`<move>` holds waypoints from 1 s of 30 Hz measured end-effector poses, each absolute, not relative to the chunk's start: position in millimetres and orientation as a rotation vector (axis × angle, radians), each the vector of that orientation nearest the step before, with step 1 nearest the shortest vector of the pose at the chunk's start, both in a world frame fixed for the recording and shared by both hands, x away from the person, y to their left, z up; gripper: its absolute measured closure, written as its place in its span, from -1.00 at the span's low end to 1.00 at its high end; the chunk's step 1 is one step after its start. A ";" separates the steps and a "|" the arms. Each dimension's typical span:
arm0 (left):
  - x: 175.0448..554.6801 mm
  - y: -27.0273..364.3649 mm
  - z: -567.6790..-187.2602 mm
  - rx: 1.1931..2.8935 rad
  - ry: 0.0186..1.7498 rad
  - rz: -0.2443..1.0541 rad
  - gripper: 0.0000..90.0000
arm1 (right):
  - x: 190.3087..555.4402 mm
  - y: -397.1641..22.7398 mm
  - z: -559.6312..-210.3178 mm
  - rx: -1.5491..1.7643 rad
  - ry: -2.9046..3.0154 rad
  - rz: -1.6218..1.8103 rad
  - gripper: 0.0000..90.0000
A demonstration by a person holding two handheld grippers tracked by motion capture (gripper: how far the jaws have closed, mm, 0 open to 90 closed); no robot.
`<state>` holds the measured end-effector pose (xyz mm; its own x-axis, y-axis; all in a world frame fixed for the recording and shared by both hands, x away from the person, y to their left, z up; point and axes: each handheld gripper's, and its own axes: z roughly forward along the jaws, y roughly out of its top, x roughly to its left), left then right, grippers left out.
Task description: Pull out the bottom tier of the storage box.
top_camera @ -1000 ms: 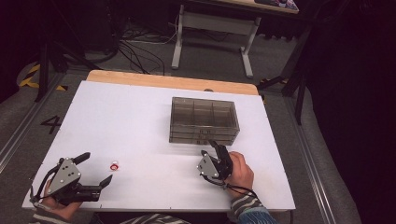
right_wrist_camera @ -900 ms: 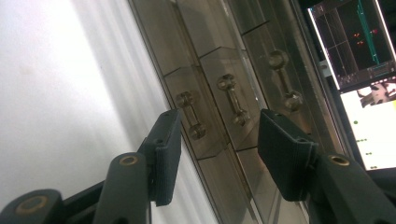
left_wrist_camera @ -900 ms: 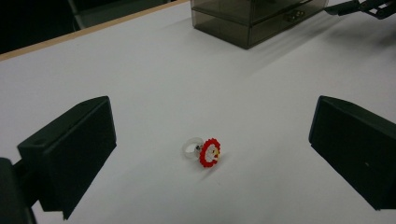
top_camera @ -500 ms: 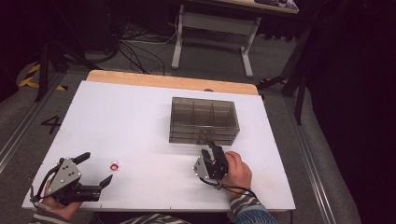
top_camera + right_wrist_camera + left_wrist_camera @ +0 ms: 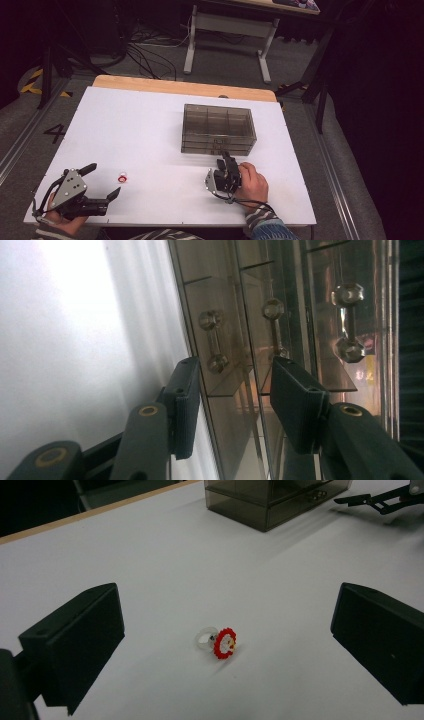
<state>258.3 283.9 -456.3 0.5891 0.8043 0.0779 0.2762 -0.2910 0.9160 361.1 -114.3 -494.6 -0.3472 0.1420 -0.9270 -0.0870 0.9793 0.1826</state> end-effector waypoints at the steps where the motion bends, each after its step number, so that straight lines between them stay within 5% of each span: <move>1: 258.3 283.9 -456.3 1.843 0.876 0.679 -0.97 | 361.0 -113.8 -495.4 0.034 1.904 0.224 0.25; 30: 258.9 283.1 -456.4 1.847 0.873 0.679 -0.97 | 365.6 -104.1 -513.9 -0.075 1.825 0.055 0.41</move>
<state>258.9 283.1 -456.4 0.5909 0.8027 0.0805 0.2755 -0.2946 0.9151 365.6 -104.1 -513.9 -0.2518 -0.0221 -0.9675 -0.0807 0.9967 -0.0018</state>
